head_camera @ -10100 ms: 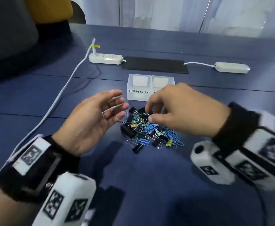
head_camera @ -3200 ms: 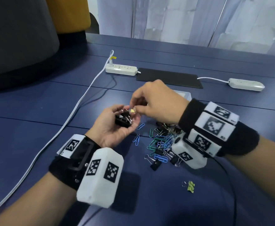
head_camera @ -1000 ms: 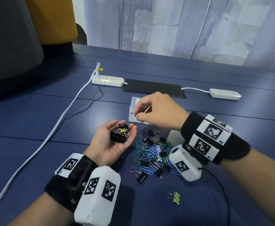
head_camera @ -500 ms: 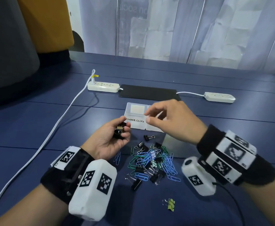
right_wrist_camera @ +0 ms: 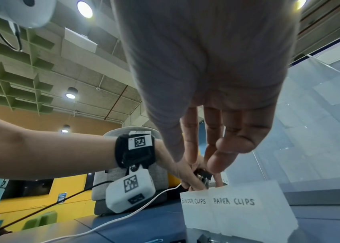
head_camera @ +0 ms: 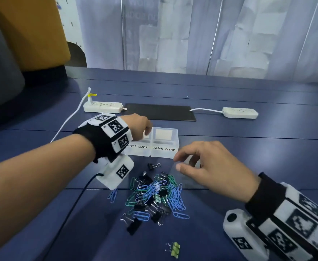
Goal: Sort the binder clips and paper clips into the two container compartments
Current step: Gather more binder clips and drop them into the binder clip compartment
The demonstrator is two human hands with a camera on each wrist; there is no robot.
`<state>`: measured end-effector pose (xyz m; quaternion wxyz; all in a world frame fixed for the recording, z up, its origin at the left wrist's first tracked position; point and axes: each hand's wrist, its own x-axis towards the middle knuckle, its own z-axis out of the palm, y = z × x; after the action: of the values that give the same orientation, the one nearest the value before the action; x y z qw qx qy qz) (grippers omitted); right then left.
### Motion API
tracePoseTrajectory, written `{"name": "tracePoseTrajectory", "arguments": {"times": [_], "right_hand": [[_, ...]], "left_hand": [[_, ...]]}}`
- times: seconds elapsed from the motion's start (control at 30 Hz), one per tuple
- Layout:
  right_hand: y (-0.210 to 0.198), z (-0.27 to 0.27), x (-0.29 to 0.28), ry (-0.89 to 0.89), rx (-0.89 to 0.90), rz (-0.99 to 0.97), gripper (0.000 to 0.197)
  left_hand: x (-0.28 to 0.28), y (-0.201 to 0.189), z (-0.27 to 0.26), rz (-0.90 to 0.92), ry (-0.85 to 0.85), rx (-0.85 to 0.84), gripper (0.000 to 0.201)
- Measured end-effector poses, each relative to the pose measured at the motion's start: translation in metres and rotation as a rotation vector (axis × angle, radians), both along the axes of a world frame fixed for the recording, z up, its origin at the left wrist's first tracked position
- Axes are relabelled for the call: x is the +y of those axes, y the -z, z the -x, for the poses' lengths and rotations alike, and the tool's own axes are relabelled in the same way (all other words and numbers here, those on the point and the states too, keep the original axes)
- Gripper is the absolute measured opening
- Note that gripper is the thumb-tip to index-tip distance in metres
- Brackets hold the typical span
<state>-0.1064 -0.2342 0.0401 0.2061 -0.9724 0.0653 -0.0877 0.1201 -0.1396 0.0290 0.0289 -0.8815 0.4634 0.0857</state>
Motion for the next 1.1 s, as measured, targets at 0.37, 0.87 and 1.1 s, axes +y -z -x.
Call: {"name": "tracePoseTrajectory", "arguments": {"times": [0.37,0.87,1.1], "right_hand": [[0.016,-0.024,-0.003,-0.040,0.112,0.020,0.016],[0.044,-0.097,0.023,-0.190,0.279,0.281,0.035],[0.042,-0.103,0.024,-0.173,0.276,0.262,0.025]], "left_hand": [[-0.012,-0.005,0.007,0.013,-0.168,0.021,0.030],[0.032,-0.004,0.013,0.449,-0.201,-0.012,0.034],[0.069,0.008,0.047,1.135,-0.555,1.001,0.013]]}}
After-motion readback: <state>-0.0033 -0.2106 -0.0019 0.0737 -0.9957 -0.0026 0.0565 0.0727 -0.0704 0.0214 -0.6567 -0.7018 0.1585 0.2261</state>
